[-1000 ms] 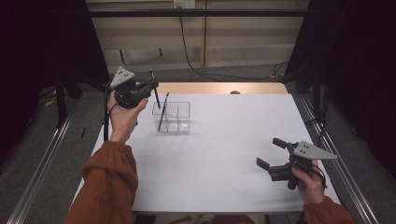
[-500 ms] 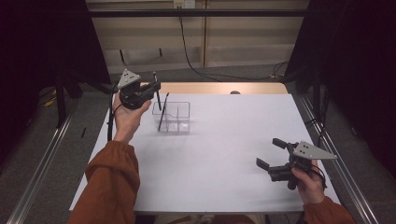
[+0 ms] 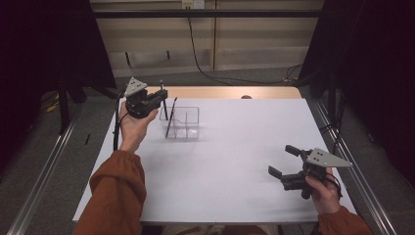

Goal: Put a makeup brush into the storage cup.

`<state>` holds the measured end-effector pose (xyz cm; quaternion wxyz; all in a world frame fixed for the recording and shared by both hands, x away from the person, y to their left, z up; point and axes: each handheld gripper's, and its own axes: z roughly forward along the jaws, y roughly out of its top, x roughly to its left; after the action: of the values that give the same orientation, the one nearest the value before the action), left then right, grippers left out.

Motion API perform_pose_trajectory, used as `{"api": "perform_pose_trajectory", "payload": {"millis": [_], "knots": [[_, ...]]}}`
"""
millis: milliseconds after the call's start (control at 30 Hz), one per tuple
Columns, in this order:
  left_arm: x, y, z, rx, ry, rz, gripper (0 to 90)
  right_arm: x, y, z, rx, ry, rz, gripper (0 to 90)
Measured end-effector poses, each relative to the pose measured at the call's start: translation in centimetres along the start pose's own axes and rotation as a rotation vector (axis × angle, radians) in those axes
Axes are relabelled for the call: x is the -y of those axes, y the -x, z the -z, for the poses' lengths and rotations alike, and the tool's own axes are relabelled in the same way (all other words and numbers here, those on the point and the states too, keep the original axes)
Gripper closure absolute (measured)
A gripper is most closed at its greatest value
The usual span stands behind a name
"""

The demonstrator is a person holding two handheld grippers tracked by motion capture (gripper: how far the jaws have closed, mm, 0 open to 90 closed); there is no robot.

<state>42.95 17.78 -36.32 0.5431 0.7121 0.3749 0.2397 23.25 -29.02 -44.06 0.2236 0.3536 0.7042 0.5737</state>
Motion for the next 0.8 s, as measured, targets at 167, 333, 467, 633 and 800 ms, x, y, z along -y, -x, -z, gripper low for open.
{"api": "perform_pose_trajectory", "payload": {"millis": [167, 333, 467, 633, 800], "knots": [[0.5, 0.1, -0.4, 0.007, -0.015, 0.001, 84.0, 0.0, 0.0, 0.0, -0.001, -0.002, 0.000, 0.0], [1.1, 0.0, -0.7, 0.005, -0.029, 0.009, 84.0, 0.0, 0.1, 0.0, 0.002, -0.002, -0.001, 0.0], [1.3, 0.1, -0.8, 0.006, -0.034, 0.007, 83.9, 0.0, 0.1, 0.0, -0.001, -0.003, -0.001, 0.0], [1.9, 0.1, -1.1, 0.015, -0.043, 0.009, 83.9, 0.0, 0.0, 0.0, -0.003, -0.003, -0.002, 0.0], [2.2, 0.0, -1.4, 0.010, -0.054, 0.012, 83.9, 0.0, 0.1, 0.0, -0.002, -0.003, 0.000, 0.0]]}}
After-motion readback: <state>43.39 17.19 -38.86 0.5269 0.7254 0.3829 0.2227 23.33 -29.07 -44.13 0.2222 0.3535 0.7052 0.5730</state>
